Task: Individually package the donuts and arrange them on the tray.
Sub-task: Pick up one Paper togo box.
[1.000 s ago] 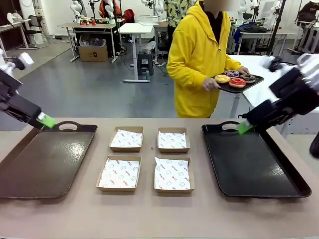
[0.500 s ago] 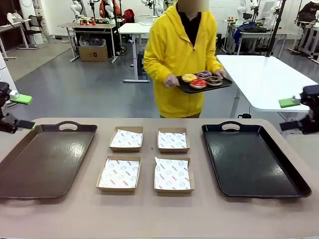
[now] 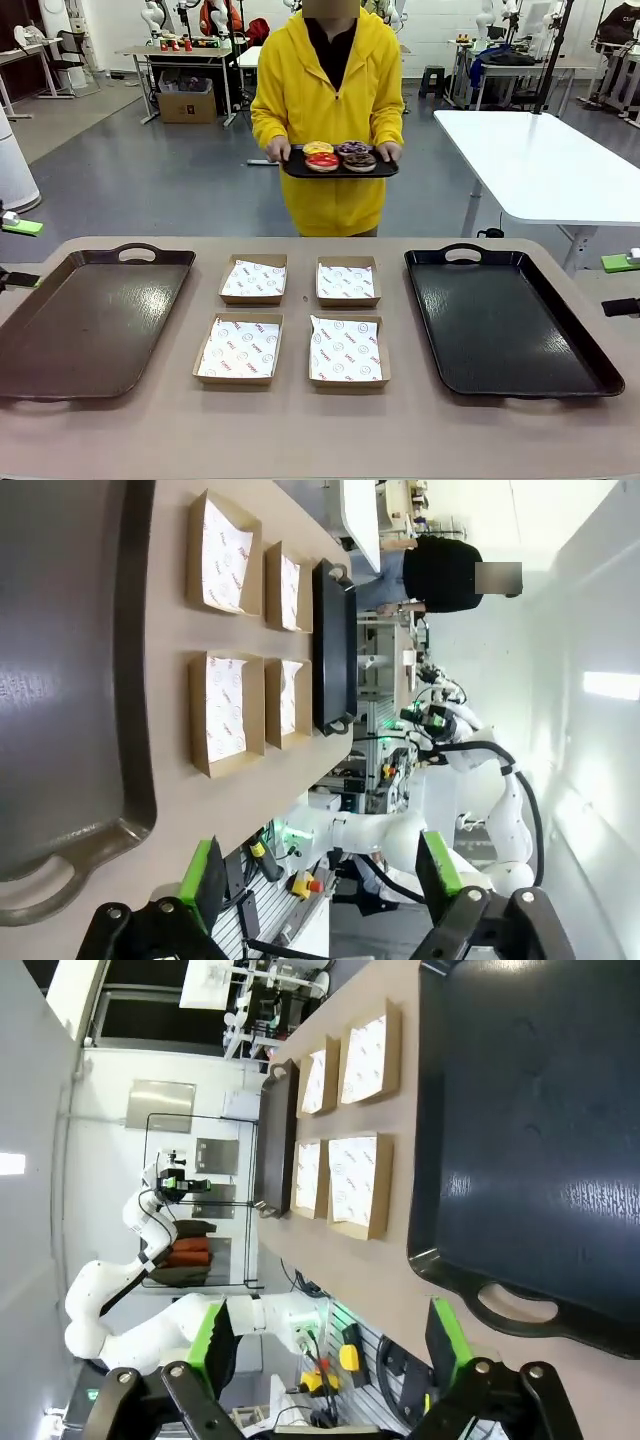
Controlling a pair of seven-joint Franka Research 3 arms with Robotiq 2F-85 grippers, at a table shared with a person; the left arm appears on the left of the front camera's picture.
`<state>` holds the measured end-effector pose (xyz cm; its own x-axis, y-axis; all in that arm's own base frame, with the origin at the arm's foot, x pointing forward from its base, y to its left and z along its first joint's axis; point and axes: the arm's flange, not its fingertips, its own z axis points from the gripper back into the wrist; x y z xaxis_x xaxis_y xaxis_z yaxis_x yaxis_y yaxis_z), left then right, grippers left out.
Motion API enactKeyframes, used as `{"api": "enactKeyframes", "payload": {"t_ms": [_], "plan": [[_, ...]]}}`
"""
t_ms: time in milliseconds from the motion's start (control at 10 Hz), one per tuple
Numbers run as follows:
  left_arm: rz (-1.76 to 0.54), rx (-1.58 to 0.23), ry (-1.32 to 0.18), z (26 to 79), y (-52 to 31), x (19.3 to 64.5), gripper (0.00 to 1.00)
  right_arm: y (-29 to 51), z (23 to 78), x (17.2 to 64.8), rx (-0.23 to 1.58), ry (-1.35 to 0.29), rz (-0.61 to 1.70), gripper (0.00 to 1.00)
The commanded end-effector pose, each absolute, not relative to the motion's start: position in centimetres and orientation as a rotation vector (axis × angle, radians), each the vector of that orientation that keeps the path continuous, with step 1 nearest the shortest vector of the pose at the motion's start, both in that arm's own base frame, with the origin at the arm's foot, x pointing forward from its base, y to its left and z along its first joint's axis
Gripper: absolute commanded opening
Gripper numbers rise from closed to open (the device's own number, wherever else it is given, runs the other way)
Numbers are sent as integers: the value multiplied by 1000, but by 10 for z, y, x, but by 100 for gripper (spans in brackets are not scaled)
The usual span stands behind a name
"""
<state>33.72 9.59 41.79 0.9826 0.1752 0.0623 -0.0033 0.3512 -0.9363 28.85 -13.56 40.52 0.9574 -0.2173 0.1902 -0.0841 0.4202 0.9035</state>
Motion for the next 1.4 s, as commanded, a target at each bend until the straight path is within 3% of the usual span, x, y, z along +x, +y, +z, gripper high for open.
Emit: {"api": "enactKeyframes", "payload": {"t_ms": [0,1300], "plan": [[126,-1228,-146,418,110,337,100,-122,404,269,1187,-347,-62,100],[148,-1224,-161,416,110,334,100,-140,410,281,1168,-321,-78,100]]}}
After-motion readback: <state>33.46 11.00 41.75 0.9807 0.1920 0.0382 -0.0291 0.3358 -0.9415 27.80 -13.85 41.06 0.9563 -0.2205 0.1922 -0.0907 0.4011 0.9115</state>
